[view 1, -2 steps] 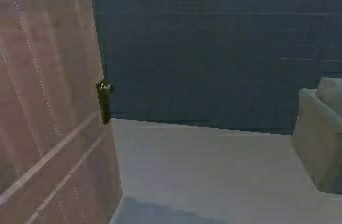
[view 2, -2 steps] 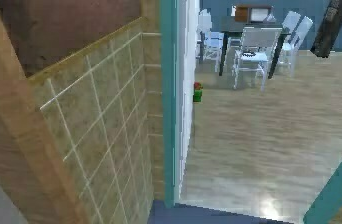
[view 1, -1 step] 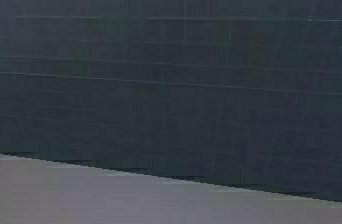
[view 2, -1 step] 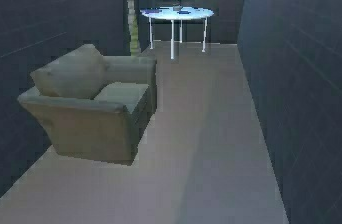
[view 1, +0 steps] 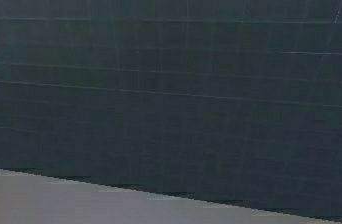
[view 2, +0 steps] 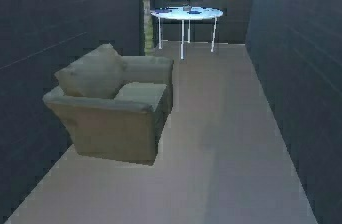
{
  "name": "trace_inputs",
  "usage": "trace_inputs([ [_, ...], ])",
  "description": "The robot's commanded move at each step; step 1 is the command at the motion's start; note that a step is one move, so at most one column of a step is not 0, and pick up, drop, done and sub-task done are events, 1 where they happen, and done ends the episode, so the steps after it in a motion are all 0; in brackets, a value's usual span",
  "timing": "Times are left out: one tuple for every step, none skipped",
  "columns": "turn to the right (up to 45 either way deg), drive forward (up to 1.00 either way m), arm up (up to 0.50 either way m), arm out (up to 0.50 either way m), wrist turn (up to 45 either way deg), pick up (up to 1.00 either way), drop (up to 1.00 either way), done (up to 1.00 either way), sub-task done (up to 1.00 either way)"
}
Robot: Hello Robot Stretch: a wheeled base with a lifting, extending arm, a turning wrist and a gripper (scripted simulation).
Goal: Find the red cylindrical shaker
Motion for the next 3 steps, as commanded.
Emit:
trace_inputs([
  [-24.0,0.0,0.0,0.0,0.0,0.0,0.0,0.0,0.0],
  [0.0,0.6,0.0,0.0,0.0,0.0,0.0,0.0,0.0],
  [-45.0,0.0,0.0,0.0,0.0,0.0,0.0,0.0,0.0],
])
